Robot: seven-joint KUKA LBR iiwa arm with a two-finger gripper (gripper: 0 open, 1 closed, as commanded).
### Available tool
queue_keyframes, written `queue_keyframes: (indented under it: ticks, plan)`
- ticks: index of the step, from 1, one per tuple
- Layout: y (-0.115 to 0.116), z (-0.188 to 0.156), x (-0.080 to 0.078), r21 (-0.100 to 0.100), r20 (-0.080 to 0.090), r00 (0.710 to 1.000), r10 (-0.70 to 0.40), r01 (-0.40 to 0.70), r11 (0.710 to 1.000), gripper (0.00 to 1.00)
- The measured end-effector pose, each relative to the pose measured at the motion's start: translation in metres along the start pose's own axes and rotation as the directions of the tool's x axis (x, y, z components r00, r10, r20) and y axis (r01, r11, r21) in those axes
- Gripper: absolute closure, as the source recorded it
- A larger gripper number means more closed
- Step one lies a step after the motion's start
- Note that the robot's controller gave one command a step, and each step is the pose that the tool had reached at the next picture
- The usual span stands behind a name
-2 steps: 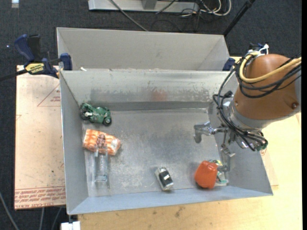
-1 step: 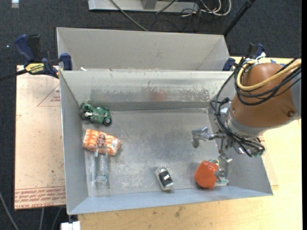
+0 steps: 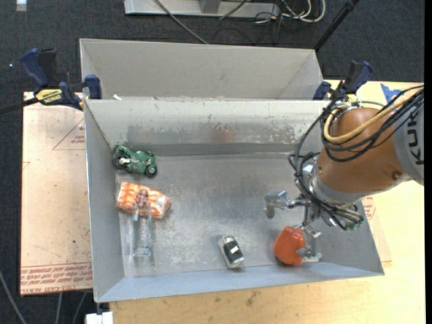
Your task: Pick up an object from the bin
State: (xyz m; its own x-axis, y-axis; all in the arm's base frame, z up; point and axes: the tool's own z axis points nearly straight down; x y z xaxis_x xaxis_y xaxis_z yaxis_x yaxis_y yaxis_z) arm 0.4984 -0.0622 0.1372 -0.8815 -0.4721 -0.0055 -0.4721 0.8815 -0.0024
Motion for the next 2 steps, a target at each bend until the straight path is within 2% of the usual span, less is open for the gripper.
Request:
queue_keyframes:
  ticks: [1,2]
  plan:
    - [0.016,0.030,0.004,-0.004,-0.008,0.997,0.073,-0.073,0.997,0.00]
    - [0.001,0.068,0.017,-0.003,-0.005,0.989,0.151,-0.151,0.989,1.00]
